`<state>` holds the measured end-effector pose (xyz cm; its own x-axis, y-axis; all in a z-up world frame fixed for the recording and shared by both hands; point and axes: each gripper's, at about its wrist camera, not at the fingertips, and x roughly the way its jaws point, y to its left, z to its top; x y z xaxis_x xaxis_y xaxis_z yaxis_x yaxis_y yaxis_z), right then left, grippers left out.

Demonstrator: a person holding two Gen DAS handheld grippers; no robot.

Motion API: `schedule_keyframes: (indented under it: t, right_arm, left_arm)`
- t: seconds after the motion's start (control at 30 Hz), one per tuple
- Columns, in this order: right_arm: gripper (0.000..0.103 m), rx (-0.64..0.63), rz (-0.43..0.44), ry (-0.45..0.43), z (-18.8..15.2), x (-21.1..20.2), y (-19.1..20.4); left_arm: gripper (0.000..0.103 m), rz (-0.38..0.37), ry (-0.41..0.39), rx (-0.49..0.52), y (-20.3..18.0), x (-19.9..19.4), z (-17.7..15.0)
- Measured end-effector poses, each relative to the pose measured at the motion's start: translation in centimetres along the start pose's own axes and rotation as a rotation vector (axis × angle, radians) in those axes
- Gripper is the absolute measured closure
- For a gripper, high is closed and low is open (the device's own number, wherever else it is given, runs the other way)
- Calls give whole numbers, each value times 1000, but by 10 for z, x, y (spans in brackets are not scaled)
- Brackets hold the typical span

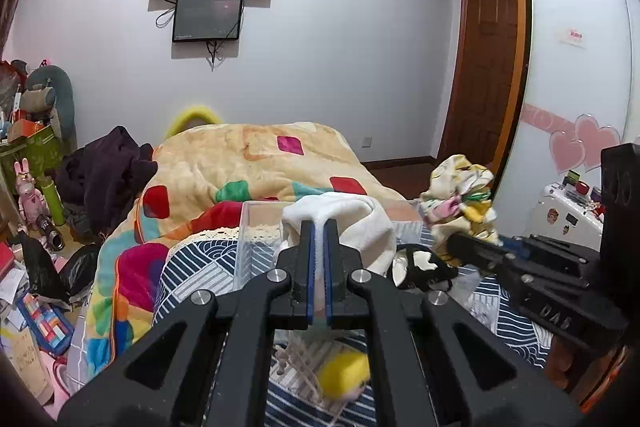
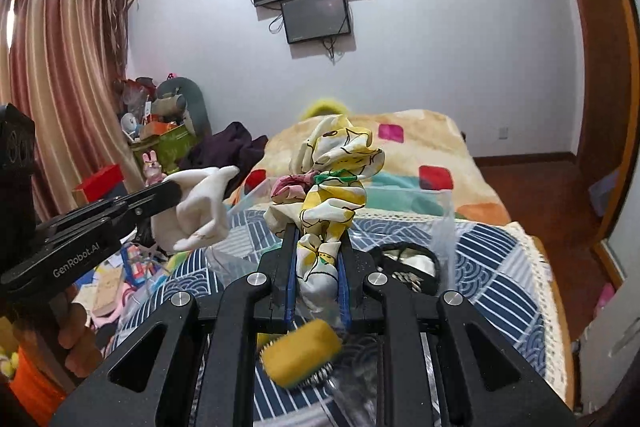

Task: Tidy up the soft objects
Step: 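Carry the white cloth into the box with the left tool while the right tool places the scarf inside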

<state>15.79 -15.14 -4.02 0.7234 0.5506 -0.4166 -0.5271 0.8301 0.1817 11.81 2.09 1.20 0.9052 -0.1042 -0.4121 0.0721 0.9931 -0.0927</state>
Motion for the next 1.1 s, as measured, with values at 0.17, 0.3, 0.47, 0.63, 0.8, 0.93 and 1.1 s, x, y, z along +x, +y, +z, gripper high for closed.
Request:
schedule_keyframes:
  t: [0.17,0.3,0.47,0.63,0.8,0.93,1.1]
  right_arm:
    - [88,-19,-18,54,1,26,7]
    - [88,-26,-40,117,-2,46,5]
    - [88,-33,-45,166,-6,60,4]
    - [88,-52,-53,210,-6,73,4]
    - [86,-56,-53,245,-10,77,4]
    - [77,-78,-61,226,-8,71,7]
    - [67,-104,-93,172,-4,54,9]
  left_arm:
    - [100,26,29,-2,4,24,1]
    - [100,51,87,11,7,50,-8]
    - [101,73,163,32,10,78,-19]
    - [100,72,198,38,9,90,-24]
    - [100,47,212,51,2,88,-24]
    - [99,36,213,59,-4,80,-25]
    - [98,13,204,27,-3,67,-23]
